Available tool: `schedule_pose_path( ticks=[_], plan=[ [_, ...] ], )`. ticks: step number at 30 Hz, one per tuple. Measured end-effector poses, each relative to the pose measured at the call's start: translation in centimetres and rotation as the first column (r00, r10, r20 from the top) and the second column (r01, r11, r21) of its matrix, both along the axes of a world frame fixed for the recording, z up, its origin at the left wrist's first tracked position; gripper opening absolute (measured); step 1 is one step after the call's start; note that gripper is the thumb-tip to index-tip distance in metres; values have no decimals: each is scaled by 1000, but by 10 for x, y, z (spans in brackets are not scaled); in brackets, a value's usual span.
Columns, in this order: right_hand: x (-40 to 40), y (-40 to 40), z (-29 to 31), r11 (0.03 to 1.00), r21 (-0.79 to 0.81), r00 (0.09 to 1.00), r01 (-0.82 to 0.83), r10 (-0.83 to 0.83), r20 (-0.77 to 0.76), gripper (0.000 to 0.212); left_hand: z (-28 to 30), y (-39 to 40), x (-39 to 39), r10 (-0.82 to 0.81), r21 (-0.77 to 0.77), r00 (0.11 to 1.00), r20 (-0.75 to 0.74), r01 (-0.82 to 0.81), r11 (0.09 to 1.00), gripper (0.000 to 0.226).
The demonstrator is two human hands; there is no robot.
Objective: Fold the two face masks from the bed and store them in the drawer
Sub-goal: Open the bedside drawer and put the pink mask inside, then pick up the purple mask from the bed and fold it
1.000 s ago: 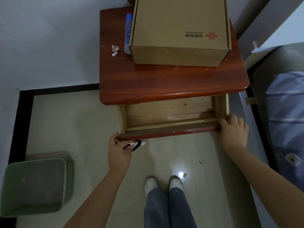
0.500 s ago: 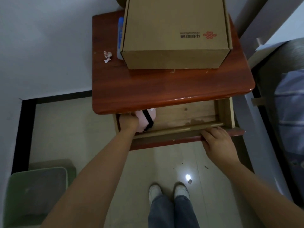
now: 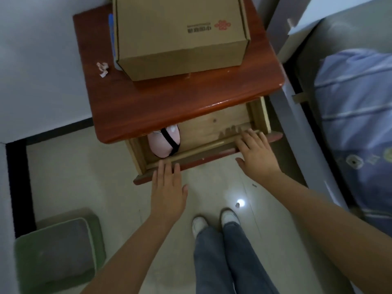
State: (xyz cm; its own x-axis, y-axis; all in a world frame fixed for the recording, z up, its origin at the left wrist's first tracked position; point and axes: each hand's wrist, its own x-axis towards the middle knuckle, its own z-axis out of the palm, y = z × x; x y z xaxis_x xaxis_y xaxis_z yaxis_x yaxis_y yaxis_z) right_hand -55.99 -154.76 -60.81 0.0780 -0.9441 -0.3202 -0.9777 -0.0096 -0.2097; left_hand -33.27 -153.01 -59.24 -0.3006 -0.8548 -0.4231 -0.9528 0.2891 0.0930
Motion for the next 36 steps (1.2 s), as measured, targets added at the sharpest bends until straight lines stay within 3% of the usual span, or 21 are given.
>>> schedule_pose_path(
  ticks=[4, 9, 12, 16, 21, 24, 28, 36],
  plan=[
    [-17, 24, 45, 990, -46, 991, 134, -134, 2, 67, 34, -18, -62, -279, -55, 960, -11, 278, 959, 65],
    [-94, 109, 143, 869, -221, 893, 444, -449, 29, 66, 115, -2, -185, -627, -229, 774, -95, 595, 770, 68],
    [-152, 209, 212, 683, -324, 726, 654, -688, 15, 64, 173, 57, -268, -788, -298, 600, -142, 733, 612, 71],
    [-200, 363, 291, 404, -414, 444, 816, -896, 1, 65, 243, 175, -370, -922, -335, 325, -211, 862, 380, 72],
    [-223, 574, 357, 80, -468, 82, 880, -997, -17, 68, 321, 371, -460, -979, -423, -13, -205, 903, 76, 72],
    [-239, 669, 379, 1, -457, -7, 889, -1000, -16, 69, 347, 463, -494, -976, -427, -109, -191, 904, -17, 70],
    [-282, 831, 413, -76, -489, -110, 869, -993, -41, 69, 379, 620, -551, -969, -438, -162, -187, 897, -65, 67],
    [-366, 995, 417, -106, -466, -124, 878, -992, -7, 61, 380, 780, -641, -982, -387, -97, -162, 922, -27, 66]
  ],
)
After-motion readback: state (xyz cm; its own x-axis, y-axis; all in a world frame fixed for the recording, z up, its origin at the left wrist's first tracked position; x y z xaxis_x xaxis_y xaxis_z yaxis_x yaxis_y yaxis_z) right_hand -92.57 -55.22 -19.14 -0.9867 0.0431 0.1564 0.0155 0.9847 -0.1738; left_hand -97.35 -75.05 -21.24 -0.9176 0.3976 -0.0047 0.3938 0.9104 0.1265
